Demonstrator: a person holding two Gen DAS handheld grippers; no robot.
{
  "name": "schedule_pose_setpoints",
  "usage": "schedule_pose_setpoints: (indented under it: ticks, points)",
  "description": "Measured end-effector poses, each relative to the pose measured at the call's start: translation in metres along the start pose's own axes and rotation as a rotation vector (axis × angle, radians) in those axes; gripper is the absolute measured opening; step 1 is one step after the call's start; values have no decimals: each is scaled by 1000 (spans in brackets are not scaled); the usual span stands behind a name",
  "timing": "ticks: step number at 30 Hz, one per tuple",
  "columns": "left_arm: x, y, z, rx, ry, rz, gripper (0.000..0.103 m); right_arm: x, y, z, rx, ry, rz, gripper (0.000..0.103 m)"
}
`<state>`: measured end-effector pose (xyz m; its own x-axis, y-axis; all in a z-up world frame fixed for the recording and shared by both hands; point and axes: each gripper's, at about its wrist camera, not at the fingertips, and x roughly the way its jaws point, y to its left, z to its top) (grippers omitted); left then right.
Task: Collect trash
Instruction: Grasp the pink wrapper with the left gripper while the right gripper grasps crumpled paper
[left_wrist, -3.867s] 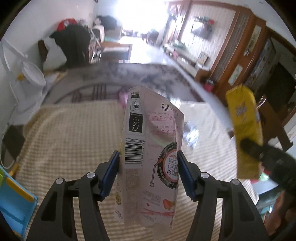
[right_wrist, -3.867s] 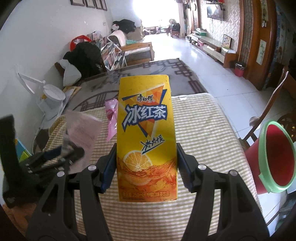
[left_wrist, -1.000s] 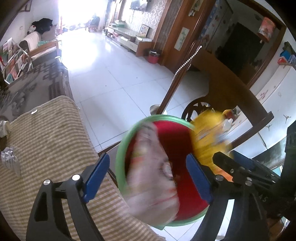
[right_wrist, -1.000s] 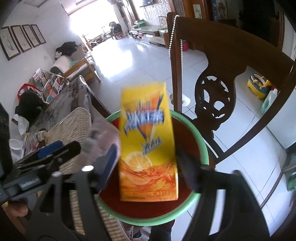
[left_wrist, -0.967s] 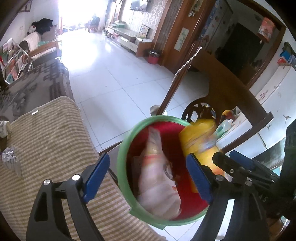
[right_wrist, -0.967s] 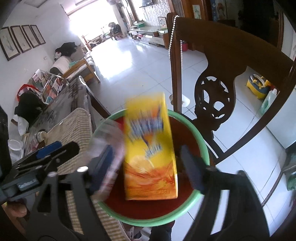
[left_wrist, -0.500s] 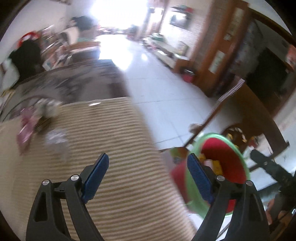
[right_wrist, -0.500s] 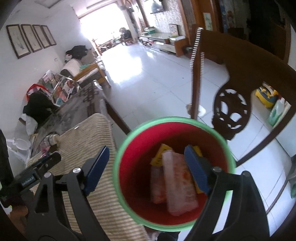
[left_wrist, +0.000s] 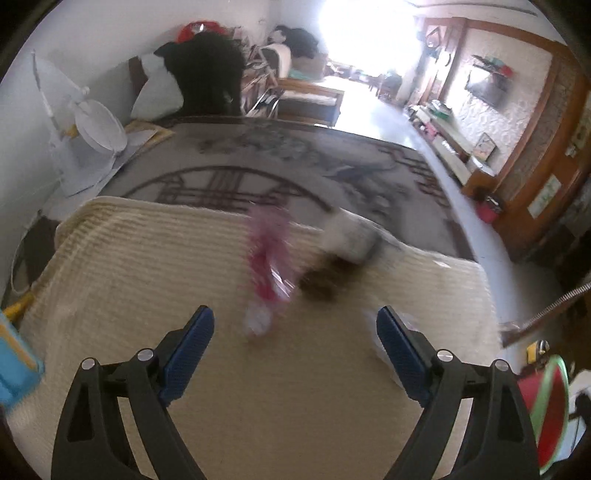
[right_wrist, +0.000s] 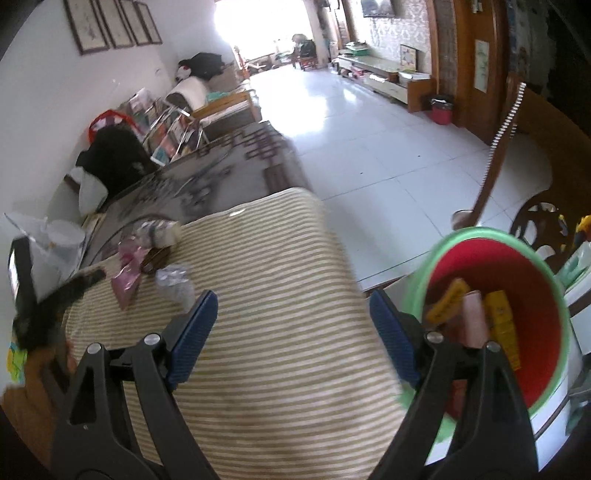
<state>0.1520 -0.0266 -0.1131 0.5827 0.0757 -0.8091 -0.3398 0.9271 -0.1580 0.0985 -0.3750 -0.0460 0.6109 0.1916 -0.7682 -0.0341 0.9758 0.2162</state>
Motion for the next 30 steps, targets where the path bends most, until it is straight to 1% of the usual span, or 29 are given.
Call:
schedule_pose_setpoints:
  ticks: [1, 3, 4, 5, 6, 7, 8, 9, 10, 11, 12, 14, 17, 19, 21, 24, 25, 26, 27, 28, 29, 30]
  points:
    - [12, 5, 7, 10, 20, 0, 86, 5, 12, -3, -2, 12, -2, 83]
    - [44, 14, 18, 43, 62, 27, 86, 11, 28, -7, -9, 27, -6, 83]
    - [57, 18, 21, 52, 81, 33, 85, 14, 39, -10, -16, 35, -10, 83]
    - [72, 21, 23, 60, 116, 38, 81, 16, 48, -14, -22, 40, -14, 83]
    - [85, 26, 24, 56, 153, 27, 68, 18, 58, -16, -32, 46, -18, 83]
    - [92, 29, 23, 46, 182, 15, 60, 19, 64, -18, -38, 49, -22, 83]
    - [100, 34, 21, 25, 218, -6, 46, 21, 71, -20, -45, 53, -26, 83]
    - [103, 39, 19, 1, 233, -48, 41, 22, 78, -21, -52, 57, -29, 83]
    - [103, 44, 18, -9, 232, -74, 36, 25, 85, -21, -59, 61, -31, 83]
    - [101, 47, 16, -5, 226, -99, 28, 29, 91, -21, -62, 69, -27, 83]
    - [96, 48, 13, 20, 217, -110, 19, 31, 95, -20, -63, 74, -23, 83]
    - [85, 50, 8, 59, 202, -118, 17, 43, 107, -17, -69, 89, -6, 83]
    - [59, 60, -5, 106, 173, -141, 15, 67, 122, -11, -88, 116, 13, 83]
    - [43, 70, -14, 137, 162, -136, 15, 93, 135, -7, -116, 161, 18, 83]
    - [28, 83, -26, 148, 167, -121, 16, 116, 146, -4, -149, 187, 14, 83]
    - [15, 99, -42, 148, 192, -119, 19, 145, 156, -3, -173, 224, 8, 83]
    - [12, 104, -49, 157, 195, -103, 20, 157, 158, -3, -173, 242, 12, 83]
    - [9, 109, -54, 162, 197, -90, 22, 166, 160, -4, -170, 255, 15, 83]
    - [9, 112, -57, 162, 200, -83, 33, 177, 161, -4, -168, 272, 16, 83]
    - [9, 117, -60, 154, 209, -77, 41, 184, 162, -5, -167, 287, 15, 77]
    - [9, 121, -62, 142, 216, -79, 50, 189, 163, -8, -163, 301, 13, 65]
    - [10, 124, -62, 131, 217, -83, 51, 190, 164, -10, -160, 304, 10, 56]
